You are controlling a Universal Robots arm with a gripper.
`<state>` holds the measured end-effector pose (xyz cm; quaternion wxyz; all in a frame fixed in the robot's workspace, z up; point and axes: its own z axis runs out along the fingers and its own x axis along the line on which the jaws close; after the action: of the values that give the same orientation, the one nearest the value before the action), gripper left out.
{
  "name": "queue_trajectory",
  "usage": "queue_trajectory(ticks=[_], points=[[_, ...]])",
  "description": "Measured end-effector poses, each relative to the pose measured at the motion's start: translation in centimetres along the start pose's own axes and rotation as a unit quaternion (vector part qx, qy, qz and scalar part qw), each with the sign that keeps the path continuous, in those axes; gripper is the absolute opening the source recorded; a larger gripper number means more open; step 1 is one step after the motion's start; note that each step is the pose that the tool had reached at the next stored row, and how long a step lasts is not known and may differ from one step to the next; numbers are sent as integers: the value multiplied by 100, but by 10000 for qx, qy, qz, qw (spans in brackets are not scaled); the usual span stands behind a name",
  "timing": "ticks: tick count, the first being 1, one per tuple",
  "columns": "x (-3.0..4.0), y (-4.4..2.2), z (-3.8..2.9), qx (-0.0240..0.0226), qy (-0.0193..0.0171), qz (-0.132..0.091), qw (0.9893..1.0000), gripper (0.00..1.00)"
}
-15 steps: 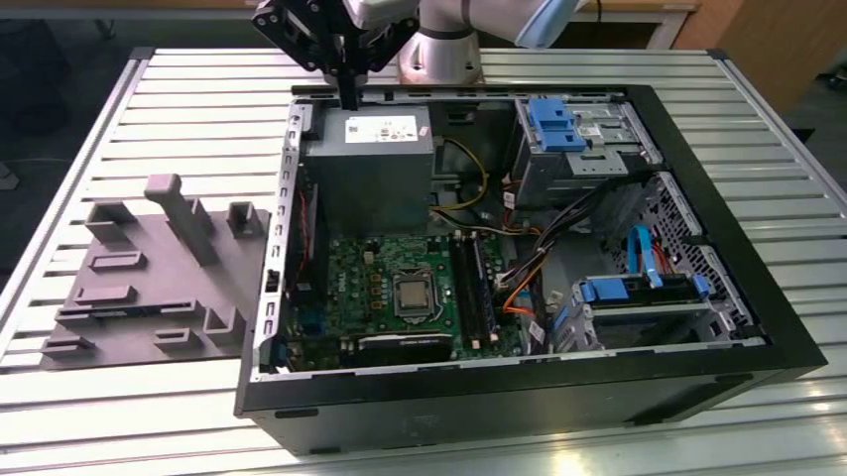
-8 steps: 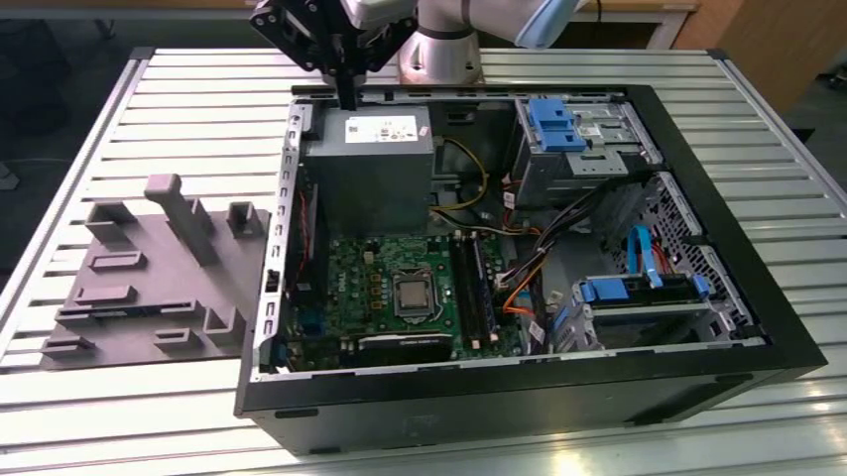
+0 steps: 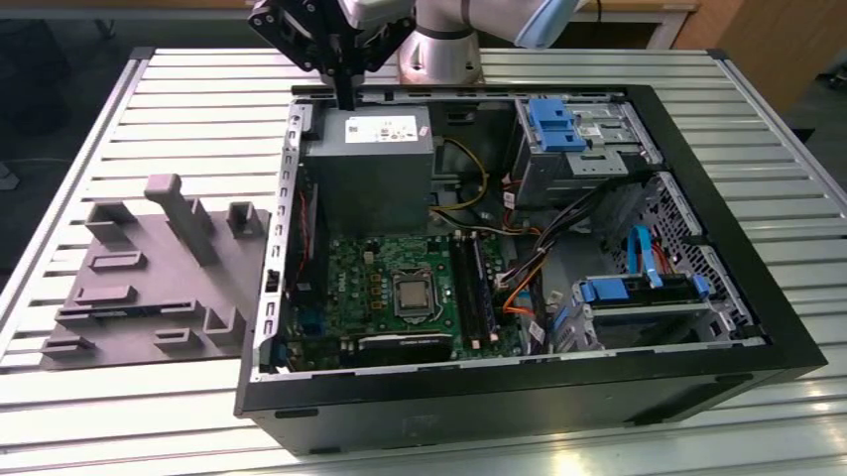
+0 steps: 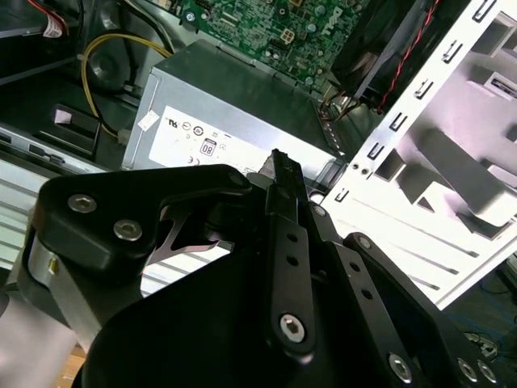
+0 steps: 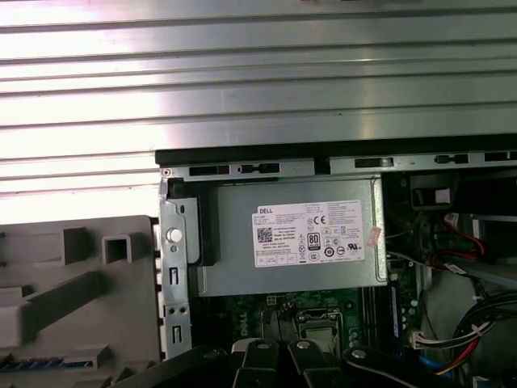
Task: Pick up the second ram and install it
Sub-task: 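Reach for the second ram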
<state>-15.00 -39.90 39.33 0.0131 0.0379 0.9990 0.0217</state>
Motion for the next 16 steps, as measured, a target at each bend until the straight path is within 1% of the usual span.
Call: queue_trajectory(ticks=[16], points=[[42,-3,-1,0,0,0,10000,11]])
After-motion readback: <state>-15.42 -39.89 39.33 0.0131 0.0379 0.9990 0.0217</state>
